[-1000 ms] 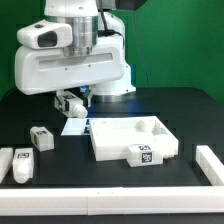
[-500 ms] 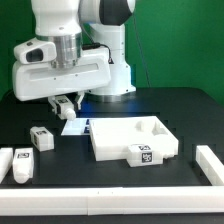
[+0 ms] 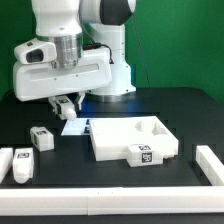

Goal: Assemble one leg

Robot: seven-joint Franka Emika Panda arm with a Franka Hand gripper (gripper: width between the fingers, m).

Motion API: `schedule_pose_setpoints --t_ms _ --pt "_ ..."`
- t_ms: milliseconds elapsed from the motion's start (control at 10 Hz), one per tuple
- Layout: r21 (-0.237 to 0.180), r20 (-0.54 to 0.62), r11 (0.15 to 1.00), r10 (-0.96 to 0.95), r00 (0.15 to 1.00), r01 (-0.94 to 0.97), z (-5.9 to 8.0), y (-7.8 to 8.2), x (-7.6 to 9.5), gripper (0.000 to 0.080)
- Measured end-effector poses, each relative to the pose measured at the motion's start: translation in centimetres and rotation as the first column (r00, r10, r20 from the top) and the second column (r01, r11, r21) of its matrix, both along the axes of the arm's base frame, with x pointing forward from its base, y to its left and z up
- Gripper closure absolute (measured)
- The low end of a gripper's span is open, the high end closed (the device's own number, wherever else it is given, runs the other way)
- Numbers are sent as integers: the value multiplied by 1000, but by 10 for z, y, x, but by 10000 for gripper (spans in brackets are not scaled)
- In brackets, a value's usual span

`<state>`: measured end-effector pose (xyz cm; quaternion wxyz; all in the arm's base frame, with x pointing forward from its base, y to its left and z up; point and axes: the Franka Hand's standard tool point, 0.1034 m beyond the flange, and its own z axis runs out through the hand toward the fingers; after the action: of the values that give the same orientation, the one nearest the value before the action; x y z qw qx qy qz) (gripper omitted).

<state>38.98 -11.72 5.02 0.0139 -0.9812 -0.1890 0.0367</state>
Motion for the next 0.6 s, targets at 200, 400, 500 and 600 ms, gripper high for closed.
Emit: schedule_pose_setpoints --t_ms 200,400,500,600 --pt "-10 -19 1000 -12 1000 12 -21 -5 -14 512" --pt "-16 -38 1000 -10 999 9 -35 -5 -21 512" --pt "-15 -45 1000 1 999 -2 -38 -6 -24 512" --pt "-14 -49 1000 4 999 -5 -40 -9 -26 512"
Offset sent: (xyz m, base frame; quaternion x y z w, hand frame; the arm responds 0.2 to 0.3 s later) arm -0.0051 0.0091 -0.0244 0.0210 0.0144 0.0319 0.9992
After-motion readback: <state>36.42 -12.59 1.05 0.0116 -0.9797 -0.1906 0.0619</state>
